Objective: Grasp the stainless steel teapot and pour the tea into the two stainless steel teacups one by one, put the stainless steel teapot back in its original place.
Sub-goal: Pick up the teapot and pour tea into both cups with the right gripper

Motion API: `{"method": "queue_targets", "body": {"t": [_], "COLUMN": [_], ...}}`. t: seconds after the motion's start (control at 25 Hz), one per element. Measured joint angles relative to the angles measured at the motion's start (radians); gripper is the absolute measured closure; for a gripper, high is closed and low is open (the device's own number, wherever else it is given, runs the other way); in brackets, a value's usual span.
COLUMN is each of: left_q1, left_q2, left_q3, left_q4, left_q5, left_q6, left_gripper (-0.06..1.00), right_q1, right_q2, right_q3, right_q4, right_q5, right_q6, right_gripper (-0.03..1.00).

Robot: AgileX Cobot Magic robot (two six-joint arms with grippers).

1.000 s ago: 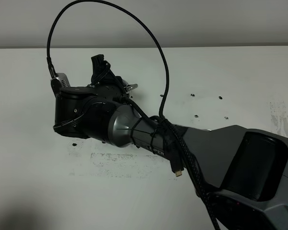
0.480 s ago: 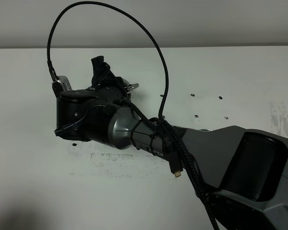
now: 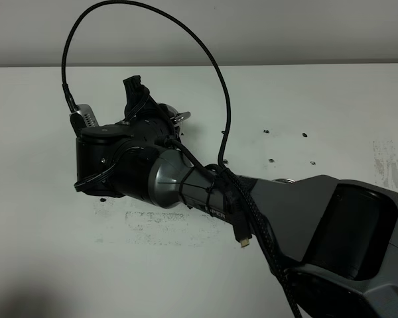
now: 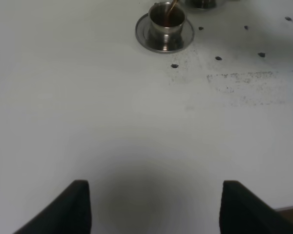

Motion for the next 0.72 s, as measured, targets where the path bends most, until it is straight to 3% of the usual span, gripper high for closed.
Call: {"method": "queue_targets", "body": {"t": [0.72], "left_q1": [0.0], "left_q2": [0.0], "left_q3": [0.0], "left_q4": [0.0], "left_q5": [0.0], "left_q6": [0.0], "left_gripper": [0.4], "right_q1": [0.001], "right_q2": [0.0], "right_q3": [0.0], "right_q4": [-0.004], "right_q5": [0.0], "right_q6": [0.0], "right_gripper": [0.78]}}
